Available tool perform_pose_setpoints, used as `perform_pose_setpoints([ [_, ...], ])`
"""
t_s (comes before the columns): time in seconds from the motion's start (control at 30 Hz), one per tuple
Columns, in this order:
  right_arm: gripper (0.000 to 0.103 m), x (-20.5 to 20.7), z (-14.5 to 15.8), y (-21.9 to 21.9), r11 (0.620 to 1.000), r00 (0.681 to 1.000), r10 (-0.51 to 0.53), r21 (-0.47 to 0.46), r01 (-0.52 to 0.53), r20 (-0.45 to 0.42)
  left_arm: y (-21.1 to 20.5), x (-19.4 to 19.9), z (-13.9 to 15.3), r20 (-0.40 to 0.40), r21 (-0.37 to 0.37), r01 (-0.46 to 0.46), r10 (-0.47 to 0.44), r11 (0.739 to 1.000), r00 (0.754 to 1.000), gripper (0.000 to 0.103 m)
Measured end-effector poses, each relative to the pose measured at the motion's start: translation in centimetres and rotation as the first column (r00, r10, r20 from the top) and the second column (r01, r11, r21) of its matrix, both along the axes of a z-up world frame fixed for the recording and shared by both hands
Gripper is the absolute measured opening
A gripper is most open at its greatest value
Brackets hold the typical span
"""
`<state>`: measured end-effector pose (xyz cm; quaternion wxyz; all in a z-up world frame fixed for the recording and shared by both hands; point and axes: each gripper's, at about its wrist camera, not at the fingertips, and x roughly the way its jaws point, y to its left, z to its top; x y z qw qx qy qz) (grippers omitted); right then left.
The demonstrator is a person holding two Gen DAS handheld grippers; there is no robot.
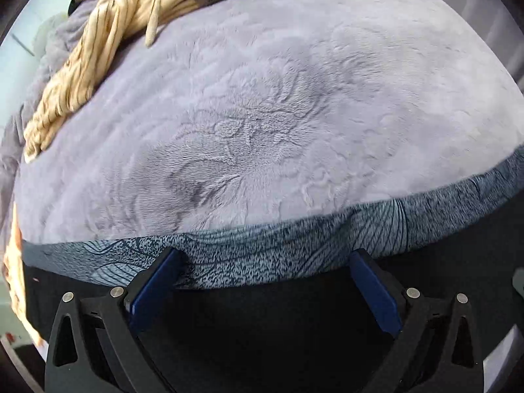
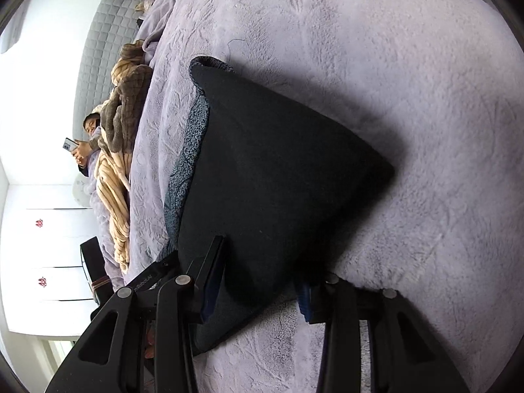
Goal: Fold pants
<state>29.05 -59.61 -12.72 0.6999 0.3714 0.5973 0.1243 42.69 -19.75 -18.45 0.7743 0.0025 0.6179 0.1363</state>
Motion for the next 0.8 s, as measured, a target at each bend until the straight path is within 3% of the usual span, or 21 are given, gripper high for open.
perform_pose_setpoints([
  [0.17,0.042,0.0,-0.3,0.2,1.000,1.000,-0.003,0.001,0.003,-0.003,0.1,-2.8,1.6,-0.004,-0.058,0.000,0.000,0.998,1.000,0.103],
  [0.33,0.043,0.2,-0.2,0.3,1.000,1.000,0.003,-0.005,-0.003,-0.005,-1.9,-5.6,0.2,-0.052,-0.095,-0.029,0.024,0.995,0.998,0.103],
  [0.8,0.043,0.4,-0.1,0.5,1.000,1.000,0.001,-0.015,-0.001,-0.007,-1.6,-5.8,0.3,-0.063,-0.113,-0.016,0.009,0.993,0.998,0.103],
])
